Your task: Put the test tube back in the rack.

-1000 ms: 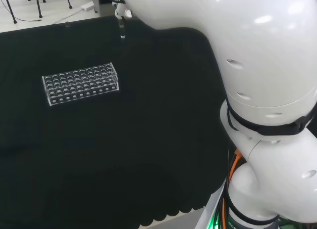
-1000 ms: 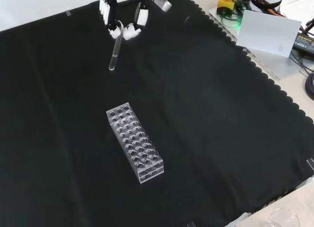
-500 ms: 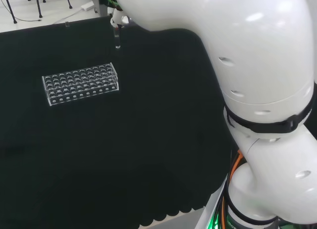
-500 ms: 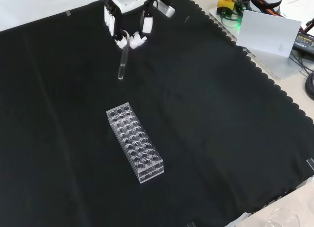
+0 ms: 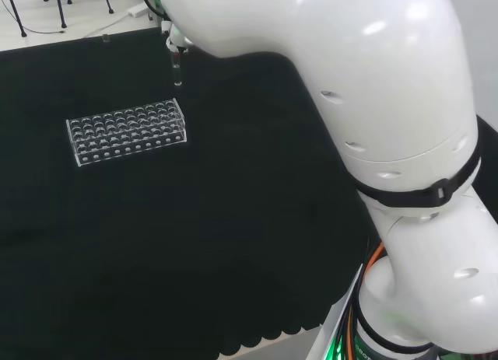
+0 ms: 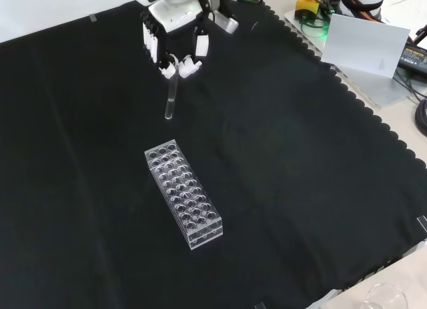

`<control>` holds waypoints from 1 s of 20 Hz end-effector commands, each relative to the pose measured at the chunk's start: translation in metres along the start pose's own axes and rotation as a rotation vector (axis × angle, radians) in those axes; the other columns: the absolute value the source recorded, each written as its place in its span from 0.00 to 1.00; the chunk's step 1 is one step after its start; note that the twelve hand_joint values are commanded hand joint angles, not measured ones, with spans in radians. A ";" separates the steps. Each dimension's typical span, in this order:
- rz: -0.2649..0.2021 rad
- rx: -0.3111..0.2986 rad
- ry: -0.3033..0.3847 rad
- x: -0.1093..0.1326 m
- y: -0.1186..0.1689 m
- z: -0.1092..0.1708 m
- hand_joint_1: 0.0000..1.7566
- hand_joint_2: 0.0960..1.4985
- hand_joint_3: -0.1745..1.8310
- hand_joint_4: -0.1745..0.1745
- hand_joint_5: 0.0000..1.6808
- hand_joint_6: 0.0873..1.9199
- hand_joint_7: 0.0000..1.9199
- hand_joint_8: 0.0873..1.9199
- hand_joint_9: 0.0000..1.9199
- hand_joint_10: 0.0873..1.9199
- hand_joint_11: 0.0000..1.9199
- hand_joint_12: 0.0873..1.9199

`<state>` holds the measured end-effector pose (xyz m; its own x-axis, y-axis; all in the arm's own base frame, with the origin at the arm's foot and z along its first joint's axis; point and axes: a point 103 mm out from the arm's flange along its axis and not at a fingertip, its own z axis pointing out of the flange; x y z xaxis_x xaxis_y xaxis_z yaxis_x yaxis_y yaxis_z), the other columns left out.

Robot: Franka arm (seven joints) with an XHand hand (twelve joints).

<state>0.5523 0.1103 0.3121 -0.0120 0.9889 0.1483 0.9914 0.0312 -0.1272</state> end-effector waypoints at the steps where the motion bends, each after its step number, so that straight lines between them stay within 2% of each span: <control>1: 0.005 0.031 0.002 0.000 0.007 0.016 0.82 0.27 0.54 0.00 0.78 0.32 0.74 0.31 0.68 0.34 0.64 0.52; 13: 0.002 0.065 0.038 0.007 0.022 0.036 0.82 0.27 0.54 0.00 0.78 0.32 0.74 0.31 0.68 0.34 0.64 0.52; 20: -0.004 0.088 0.037 0.008 0.022 0.047 0.82 0.27 0.54 0.00 0.78 0.32 0.74 0.31 0.68 0.34 0.64 0.52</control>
<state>0.5695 0.1247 0.2689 -0.0061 0.9830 0.1835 0.9782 0.0440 -0.2031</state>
